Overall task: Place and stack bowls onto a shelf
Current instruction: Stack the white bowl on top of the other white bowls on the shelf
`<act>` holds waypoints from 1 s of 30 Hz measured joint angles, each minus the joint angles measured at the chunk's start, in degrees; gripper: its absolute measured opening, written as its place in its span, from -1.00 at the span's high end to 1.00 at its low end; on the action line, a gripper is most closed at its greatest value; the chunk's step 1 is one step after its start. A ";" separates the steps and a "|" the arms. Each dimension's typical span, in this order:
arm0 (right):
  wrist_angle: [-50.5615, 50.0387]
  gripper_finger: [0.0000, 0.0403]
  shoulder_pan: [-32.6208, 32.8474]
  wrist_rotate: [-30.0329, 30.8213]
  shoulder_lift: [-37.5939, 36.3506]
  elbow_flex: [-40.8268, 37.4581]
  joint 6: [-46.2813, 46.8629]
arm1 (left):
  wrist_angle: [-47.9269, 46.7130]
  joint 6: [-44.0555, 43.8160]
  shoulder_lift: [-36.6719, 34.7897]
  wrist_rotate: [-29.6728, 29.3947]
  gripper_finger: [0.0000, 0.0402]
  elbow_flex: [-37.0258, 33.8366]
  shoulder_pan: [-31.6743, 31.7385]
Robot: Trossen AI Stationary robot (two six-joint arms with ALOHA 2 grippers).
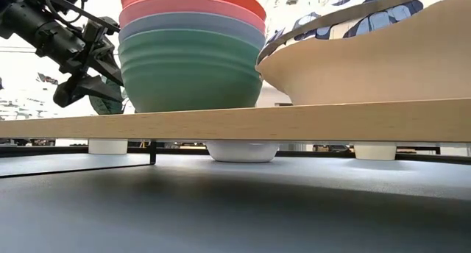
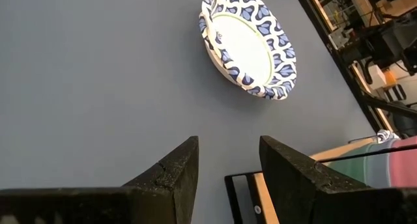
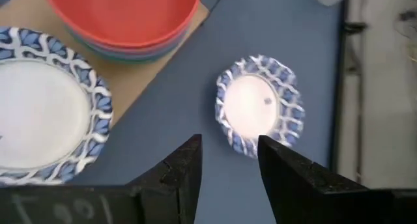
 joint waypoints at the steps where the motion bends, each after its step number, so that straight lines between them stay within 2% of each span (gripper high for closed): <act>1: 2.88 0.14 -2.26 -2.60 -0.58 -2.51 -2.27 | -0.03 0.01 -0.02 0.00 0.27 0.00 0.00; 6: 16.64 0.14 -12.21 -14.25 -1.25 -14.18 -11.18 | -0.06 0.01 -0.02 0.01 0.27 0.00 -0.01; 11: 26.91 0.14 -18.28 -19.44 2.63 -21.35 -17.65 | -1.16 -0.03 -0.02 0.03 0.27 0.00 -0.01; 17: 33.79 0.14 -22.10 -26.78 10.18 -22.39 -21.64 | -3.70 -0.87 0.00 0.07 0.27 0.00 0.01; 23: 34.42 0.14 -23.74 -29.06 15.55 -22.39 -24.22 | -3.90 -1.17 -0.02 0.07 0.27 0.00 0.00; 30: 34.78 0.14 -24.09 -30.44 18.24 -22.32 -24.68 | -4.08 -1.33 -0.02 0.01 0.27 0.00 -0.01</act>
